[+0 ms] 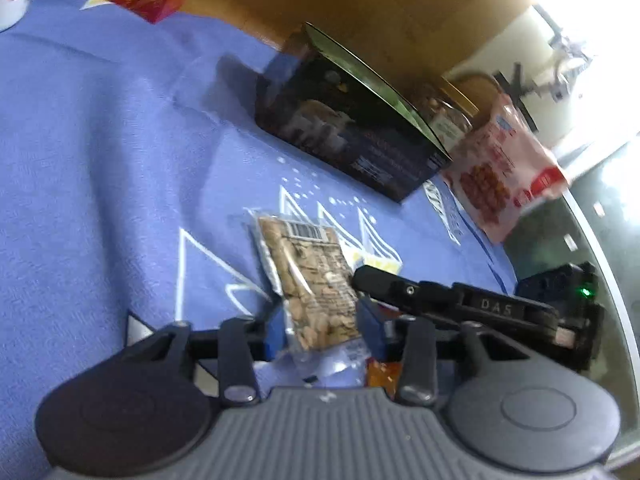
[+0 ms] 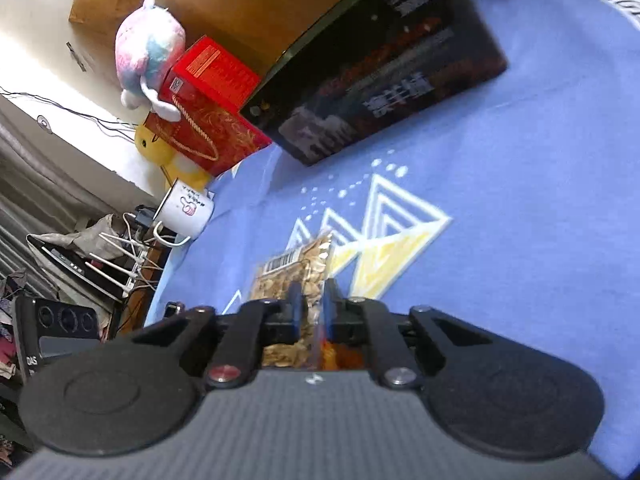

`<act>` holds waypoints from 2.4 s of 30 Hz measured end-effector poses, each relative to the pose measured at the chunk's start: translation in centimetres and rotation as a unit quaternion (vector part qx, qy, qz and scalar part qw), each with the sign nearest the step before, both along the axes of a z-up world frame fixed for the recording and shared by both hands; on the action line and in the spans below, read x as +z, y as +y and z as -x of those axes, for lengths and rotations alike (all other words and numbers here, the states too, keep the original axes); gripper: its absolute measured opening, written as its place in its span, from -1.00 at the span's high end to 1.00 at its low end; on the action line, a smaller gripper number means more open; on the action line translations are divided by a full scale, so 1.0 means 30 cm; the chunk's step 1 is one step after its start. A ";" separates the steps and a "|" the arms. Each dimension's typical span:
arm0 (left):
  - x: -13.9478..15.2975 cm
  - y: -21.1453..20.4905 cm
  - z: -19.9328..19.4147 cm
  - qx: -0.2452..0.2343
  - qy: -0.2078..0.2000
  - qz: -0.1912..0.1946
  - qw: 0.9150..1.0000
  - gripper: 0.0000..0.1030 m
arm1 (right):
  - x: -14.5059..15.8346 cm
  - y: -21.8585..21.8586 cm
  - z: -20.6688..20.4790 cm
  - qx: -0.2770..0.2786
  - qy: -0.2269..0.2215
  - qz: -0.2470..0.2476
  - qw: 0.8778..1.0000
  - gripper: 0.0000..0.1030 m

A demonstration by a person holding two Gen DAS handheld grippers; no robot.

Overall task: Organize snacks
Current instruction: 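Grasp the clear nut-filled bag with the right gripper, then carry the clear nut bag into the black tin box and release, then grasp the red-orange snack packet with the right gripper, then carry the red packet into the black tin box and release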

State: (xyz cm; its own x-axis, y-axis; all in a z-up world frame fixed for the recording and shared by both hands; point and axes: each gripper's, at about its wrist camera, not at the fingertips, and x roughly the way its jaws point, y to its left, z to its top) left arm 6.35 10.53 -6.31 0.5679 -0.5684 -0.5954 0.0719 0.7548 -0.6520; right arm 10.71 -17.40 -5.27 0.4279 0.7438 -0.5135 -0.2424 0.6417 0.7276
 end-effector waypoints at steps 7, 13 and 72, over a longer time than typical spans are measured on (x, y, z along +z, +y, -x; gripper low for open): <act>0.040 0.050 -0.004 0.016 -0.018 0.034 0.999 0.73 | 0.025 0.012 0.018 -0.018 -0.026 -0.007 0.999 0.78; 0.220 0.011 -0.112 -0.005 -0.086 0.018 0.996 0.73 | 0.154 -0.019 -0.012 -0.062 -0.089 -0.034 0.994 0.78; 0.097 -0.069 -0.011 -0.095 -0.041 0.064 0.993 0.78 | 0.060 -0.102 0.200 -0.090 -0.065 -0.042 0.993 0.67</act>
